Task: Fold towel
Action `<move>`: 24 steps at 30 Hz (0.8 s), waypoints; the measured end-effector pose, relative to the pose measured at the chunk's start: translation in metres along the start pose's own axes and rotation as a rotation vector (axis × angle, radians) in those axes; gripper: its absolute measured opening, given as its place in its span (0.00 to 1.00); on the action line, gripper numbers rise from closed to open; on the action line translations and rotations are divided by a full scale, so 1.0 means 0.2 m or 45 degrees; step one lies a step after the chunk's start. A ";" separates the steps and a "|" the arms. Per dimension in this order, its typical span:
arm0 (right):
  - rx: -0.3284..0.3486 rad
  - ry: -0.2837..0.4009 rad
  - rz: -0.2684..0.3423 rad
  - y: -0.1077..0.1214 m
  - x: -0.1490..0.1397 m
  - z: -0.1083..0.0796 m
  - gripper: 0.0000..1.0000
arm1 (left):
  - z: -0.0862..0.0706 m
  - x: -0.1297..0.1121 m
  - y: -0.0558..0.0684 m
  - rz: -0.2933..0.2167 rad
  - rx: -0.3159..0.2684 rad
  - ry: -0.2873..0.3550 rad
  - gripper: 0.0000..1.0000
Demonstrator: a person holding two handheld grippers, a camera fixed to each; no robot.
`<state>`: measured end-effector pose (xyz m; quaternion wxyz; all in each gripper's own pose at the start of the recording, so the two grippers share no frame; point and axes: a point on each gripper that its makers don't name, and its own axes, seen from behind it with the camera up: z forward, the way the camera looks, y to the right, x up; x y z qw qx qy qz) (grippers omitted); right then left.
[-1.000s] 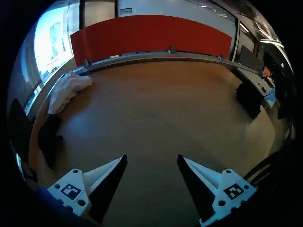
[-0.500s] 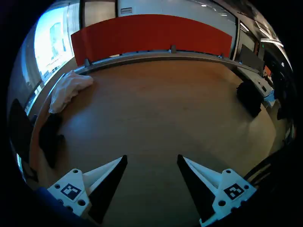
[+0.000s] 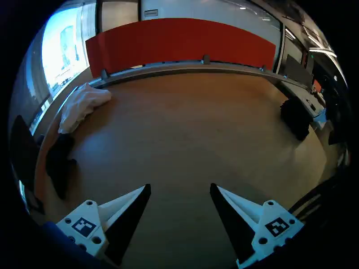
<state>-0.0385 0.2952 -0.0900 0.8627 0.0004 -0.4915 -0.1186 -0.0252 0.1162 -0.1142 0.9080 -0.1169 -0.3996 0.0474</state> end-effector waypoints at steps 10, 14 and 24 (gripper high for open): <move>-0.032 0.017 -0.003 0.01 -0.01 -0.04 0.77 | 0.00 0.01 0.01 -0.002 -0.008 0.010 0.98; -0.020 0.027 0.003 -0.01 -0.01 -0.05 0.86 | 0.00 0.01 0.01 -0.004 -0.010 0.013 0.98; -0.008 0.096 0.031 -0.09 0.05 -0.11 0.90 | -0.01 0.02 0.00 -0.010 -0.009 0.022 0.98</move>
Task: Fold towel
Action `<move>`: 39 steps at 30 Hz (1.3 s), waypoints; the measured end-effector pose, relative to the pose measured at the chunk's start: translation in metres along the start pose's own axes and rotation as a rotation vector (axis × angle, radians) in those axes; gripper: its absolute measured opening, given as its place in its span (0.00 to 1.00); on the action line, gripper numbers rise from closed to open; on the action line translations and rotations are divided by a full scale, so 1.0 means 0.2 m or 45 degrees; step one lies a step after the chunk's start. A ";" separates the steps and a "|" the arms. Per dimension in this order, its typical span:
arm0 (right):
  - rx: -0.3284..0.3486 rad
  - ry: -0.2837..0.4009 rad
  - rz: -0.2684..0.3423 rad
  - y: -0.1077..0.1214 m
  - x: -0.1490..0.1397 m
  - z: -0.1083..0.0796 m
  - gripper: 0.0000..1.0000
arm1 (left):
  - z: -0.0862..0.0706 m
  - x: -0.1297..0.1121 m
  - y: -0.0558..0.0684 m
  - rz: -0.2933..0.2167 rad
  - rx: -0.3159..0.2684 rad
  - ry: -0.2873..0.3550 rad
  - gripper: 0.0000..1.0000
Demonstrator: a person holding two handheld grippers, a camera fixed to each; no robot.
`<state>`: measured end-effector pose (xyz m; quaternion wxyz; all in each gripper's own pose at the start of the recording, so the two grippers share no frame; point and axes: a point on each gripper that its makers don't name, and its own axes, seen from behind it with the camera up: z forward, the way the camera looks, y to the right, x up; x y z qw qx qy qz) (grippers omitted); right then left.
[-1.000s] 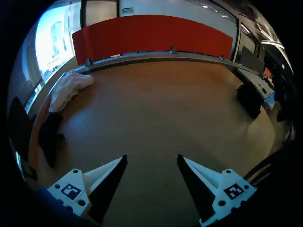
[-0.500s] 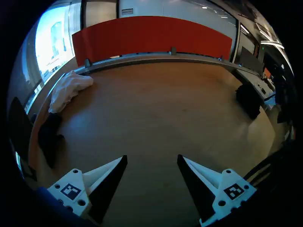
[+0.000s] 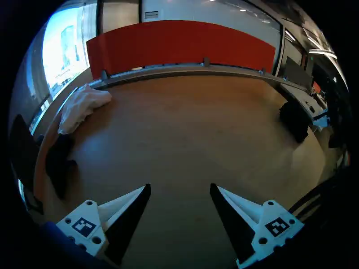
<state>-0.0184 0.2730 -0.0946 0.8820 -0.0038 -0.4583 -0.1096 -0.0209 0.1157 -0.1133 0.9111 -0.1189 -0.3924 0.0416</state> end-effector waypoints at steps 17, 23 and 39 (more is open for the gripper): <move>0.067 0.362 0.115 -0.25 0.43 -0.16 0.90 | -0.02 0.05 -0.01 -0.003 0.002 0.031 0.98; 0.074 0.507 0.154 -0.34 0.58 -0.23 0.90 | -0.02 0.07 -0.02 -0.007 0.009 0.047 0.98; 0.060 0.857 0.292 -0.44 0.91 -0.39 0.99 | -0.02 0.17 -0.08 -0.016 0.041 0.116 0.98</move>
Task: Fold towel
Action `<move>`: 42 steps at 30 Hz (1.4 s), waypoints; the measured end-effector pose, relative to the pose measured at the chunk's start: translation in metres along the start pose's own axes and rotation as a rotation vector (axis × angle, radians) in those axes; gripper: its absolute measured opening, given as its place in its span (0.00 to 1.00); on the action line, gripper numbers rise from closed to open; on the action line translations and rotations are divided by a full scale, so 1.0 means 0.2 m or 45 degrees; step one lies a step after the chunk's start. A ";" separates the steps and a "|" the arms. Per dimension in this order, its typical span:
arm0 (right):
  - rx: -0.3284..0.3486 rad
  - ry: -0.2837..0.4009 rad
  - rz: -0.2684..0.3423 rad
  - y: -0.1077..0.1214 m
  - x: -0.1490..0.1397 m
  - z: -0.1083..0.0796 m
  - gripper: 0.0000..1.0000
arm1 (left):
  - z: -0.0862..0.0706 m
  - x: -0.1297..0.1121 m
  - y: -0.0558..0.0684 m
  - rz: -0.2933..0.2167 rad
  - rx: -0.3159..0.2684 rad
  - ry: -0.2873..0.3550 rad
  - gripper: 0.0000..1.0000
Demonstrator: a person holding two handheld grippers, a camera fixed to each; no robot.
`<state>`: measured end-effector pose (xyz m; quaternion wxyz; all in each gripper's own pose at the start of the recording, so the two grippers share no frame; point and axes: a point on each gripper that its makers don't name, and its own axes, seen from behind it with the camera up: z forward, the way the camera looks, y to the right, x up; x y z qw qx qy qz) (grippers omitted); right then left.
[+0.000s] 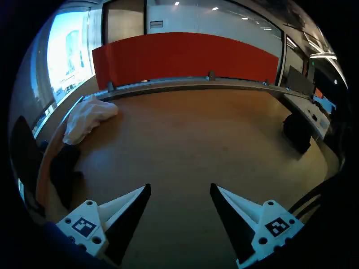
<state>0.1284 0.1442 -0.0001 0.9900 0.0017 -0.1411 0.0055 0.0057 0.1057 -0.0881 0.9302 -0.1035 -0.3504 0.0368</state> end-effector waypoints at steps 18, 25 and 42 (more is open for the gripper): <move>-0.023 0.156 0.025 -0.05 0.19 -0.02 0.99 | -0.01 0.27 -0.11 -0.067 0.057 0.203 0.98; -0.023 0.155 0.013 -0.08 0.20 -0.02 0.99 | -0.05 0.47 -0.21 -0.122 0.099 0.376 0.98; -0.003 0.190 -0.008 -0.20 0.28 -0.01 0.99 | -0.16 0.81 -0.42 -0.133 0.197 0.688 0.98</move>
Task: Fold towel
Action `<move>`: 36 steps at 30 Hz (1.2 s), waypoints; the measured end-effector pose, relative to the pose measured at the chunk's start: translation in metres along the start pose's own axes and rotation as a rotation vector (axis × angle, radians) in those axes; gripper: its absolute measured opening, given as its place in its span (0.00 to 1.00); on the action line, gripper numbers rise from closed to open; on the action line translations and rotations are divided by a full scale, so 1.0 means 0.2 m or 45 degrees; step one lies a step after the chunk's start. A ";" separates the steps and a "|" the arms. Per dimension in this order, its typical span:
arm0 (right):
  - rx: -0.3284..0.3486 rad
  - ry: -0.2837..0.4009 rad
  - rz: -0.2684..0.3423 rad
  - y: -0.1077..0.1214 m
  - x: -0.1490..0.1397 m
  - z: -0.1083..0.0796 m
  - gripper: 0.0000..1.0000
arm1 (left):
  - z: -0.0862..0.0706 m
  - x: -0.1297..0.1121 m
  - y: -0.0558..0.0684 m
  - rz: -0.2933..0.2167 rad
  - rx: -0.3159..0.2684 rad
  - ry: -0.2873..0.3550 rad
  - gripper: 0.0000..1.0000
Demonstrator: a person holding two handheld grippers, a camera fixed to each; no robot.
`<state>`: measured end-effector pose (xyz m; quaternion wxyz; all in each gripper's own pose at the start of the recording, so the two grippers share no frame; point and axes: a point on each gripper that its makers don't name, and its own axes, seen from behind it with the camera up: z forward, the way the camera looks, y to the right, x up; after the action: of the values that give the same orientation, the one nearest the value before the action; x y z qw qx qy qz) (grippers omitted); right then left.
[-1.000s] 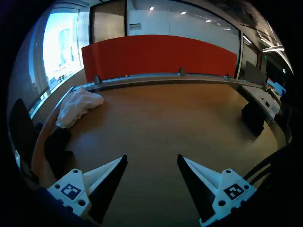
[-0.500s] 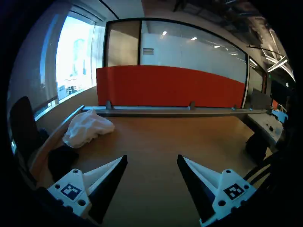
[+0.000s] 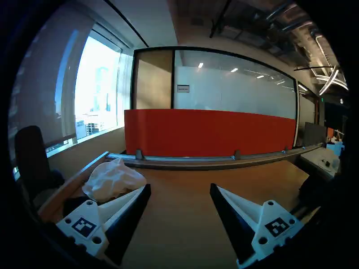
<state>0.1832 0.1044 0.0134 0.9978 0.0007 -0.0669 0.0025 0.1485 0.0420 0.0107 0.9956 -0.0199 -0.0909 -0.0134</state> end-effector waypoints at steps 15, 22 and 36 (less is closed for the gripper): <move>0.030 0.030 -0.012 -0.28 0.07 0.04 0.99 | 0.02 0.07 -0.05 0.017 -0.013 0.043 0.98; 0.035 0.040 -0.015 -0.42 0.11 0.04 0.99 | 0.02 0.11 -0.11 -0.012 0.006 0.074 0.98; 0.041 0.041 -0.011 -0.60 0.13 0.06 0.99 | 0.02 0.13 -0.18 -0.006 0.007 0.092 0.98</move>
<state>0.2090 -0.0154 0.0285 0.9986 0.0171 -0.0506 -0.0008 0.1729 0.0062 0.0212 0.9982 -0.0166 -0.0550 -0.0160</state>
